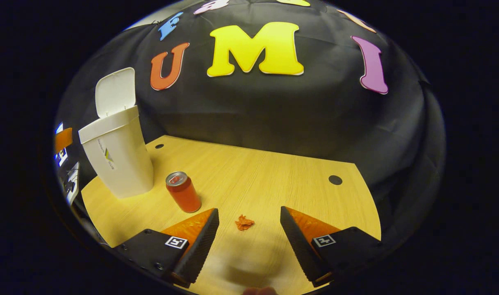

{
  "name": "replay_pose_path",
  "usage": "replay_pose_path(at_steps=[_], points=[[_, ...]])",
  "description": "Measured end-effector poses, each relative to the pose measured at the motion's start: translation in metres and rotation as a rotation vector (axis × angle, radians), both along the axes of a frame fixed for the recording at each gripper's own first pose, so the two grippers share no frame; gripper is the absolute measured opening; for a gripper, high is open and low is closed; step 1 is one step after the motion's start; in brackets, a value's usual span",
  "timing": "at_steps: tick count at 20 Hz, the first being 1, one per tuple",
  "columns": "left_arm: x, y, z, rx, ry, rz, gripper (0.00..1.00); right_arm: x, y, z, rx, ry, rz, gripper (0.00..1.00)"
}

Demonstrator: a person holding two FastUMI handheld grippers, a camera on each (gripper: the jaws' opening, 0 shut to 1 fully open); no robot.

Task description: Press the lid of the desktop garbage bin to open it, pick up the crumpled paper on the desktop and throw it into the bin, then pick up the pop can on the desktop and drop it into the bin, and finally close the garbage bin lid.

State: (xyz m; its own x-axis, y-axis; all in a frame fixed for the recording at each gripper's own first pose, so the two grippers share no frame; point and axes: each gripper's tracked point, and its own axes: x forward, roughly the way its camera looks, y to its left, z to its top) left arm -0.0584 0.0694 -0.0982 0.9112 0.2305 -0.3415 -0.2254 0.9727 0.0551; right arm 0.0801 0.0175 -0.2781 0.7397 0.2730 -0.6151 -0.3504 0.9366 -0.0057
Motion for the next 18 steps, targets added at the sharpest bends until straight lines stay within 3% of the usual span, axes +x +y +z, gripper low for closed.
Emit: replay_pose_path(at_steps=[8,18], points=[[-0.021,0.021,-0.005,0.025,0.05,0.085,0.98,0.033,0.01,-0.071,-0.042,0.114,0.012,0.95],[-0.041,0.037,-0.01,-0.007,0.081,0.177,0.98,0.023,0.028,-0.125,-0.071,0.26,0.032,0.96]])
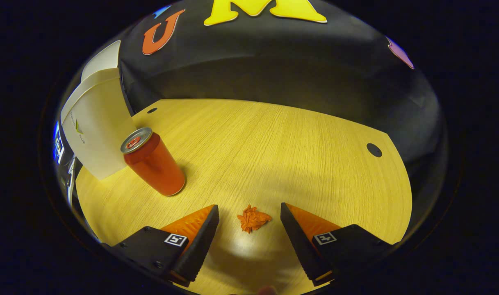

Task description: Press the lid of the desktop garbage bin to open it, pick up the crumpled paper on the desktop and throw it into the bin, then pick up the pop can on the desktop and drop it into the bin, and finally close the garbage bin lid.

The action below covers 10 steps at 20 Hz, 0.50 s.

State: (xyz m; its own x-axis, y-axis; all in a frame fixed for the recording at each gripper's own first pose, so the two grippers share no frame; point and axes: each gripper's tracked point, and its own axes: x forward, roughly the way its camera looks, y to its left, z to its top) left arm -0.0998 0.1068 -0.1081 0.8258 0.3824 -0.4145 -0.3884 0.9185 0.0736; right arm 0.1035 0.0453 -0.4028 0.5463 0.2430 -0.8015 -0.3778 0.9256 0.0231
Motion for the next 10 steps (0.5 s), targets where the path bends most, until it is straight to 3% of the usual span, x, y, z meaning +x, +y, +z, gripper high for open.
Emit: replay_pose_path(at_steps=[5,7,8,10], points=[[-0.005,0.006,0.001,0.0,0.002,0.023,0.98,-0.004,-0.006,-0.016,-0.027,0.047,-0.007,0.89],[-0.006,0.01,0.002,0.0,0.005,0.034,0.98,-0.002,-0.01,-0.015,-0.034,0.036,0.001,0.78],[-0.007,0.011,0.0,-0.004,0.007,0.038,0.98,0.0,-0.011,-0.012,-0.029,0.031,-0.003,0.64],[-0.009,0.011,-0.003,-0.012,0.011,0.042,0.98,0.0,-0.011,-0.014,-0.027,0.031,0.0,0.48]])
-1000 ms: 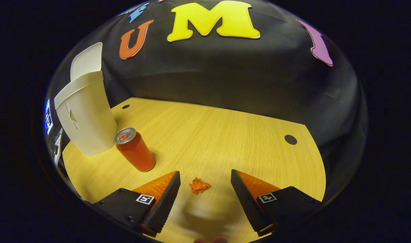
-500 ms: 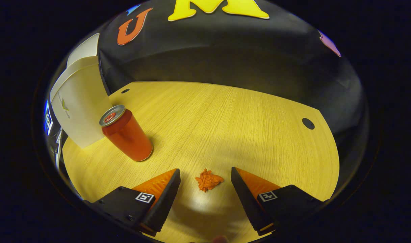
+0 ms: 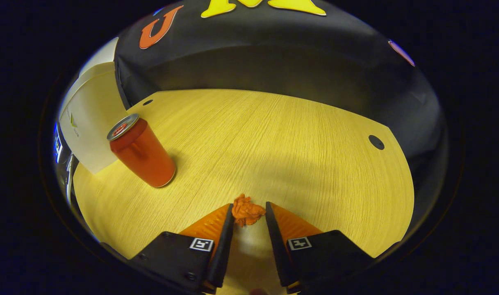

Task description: Press the lid of the desktop garbage bin to open it, pick up the crumpled paper on the desktop and throw it into the bin, then pick up the pop can on the desktop and drop it into the bin, and finally close the garbage bin lid.

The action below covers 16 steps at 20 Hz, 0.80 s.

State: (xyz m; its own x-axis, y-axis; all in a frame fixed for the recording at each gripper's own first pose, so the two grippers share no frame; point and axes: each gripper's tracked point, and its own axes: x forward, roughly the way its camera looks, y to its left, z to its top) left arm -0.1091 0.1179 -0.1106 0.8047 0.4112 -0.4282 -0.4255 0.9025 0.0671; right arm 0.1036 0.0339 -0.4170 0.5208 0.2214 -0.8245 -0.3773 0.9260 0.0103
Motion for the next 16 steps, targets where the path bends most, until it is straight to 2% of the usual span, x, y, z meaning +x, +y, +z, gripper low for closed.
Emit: replay_pose_path(at_steps=[2,4,5,6,11,16], points=[[-0.002,-0.001,0.0,-0.002,0.002,0.001,0.98,-0.001,0.003,-0.001,-0.006,-0.003,0.018,0.48],[-0.003,0.0,0.002,0.006,0.003,-0.002,0.98,0.0,0.002,0.0,-0.018,-0.005,0.017,0.27],[-0.005,0.001,0.003,0.011,0.003,-0.003,0.98,0.0,0.003,0.006,-0.011,-0.012,0.016,0.27],[-0.007,0.002,0.003,0.015,0.004,-0.004,0.98,-0.002,0.004,0.005,-0.009,-0.004,0.011,0.06],[-0.015,0.005,0.003,0.033,0.006,-0.009,0.98,-0.005,0.005,0.017,-0.008,-0.031,0.001,0.05],[-0.009,0.005,0.005,0.025,-0.021,-0.03,0.98,-0.013,0.017,0.073,0.026,-0.12,0.028,0.05]])
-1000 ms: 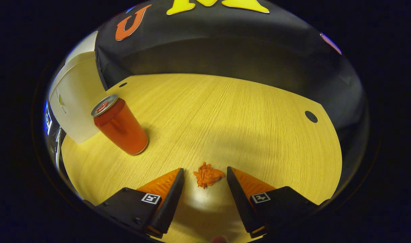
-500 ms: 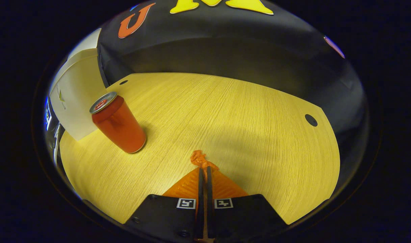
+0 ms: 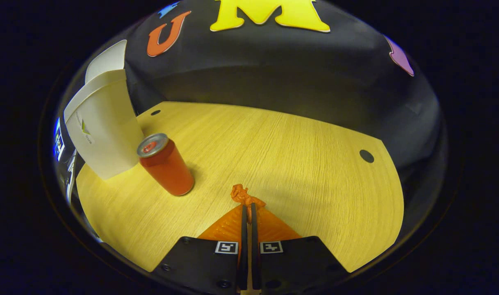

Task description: Press the lid of the desktop garbage bin to open it, pick up the crumpled paper on the desktop and throw it into the bin, then pick up the pop can on the desktop and drop it into the bin, and finally close the garbage bin lid.

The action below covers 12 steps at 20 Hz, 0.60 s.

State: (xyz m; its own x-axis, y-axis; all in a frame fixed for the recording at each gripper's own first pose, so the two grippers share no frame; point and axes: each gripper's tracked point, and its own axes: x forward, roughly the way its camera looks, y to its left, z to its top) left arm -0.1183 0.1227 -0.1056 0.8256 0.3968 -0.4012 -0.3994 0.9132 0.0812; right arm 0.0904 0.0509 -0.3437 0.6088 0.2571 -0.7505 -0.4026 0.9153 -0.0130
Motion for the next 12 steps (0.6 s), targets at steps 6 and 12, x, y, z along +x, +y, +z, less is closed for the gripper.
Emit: replay_pose_path(at_steps=[6,12], points=[[0.015,0.004,-0.004,-0.007,-0.041,-0.052,0.98,-0.022,0.049,0.112,0.063,-0.182,0.119,0.05],[0.018,0.025,-0.009,-0.025,-0.068,-0.052,0.98,-0.033,0.116,0.223,0.171,-0.338,0.214,0.05]])
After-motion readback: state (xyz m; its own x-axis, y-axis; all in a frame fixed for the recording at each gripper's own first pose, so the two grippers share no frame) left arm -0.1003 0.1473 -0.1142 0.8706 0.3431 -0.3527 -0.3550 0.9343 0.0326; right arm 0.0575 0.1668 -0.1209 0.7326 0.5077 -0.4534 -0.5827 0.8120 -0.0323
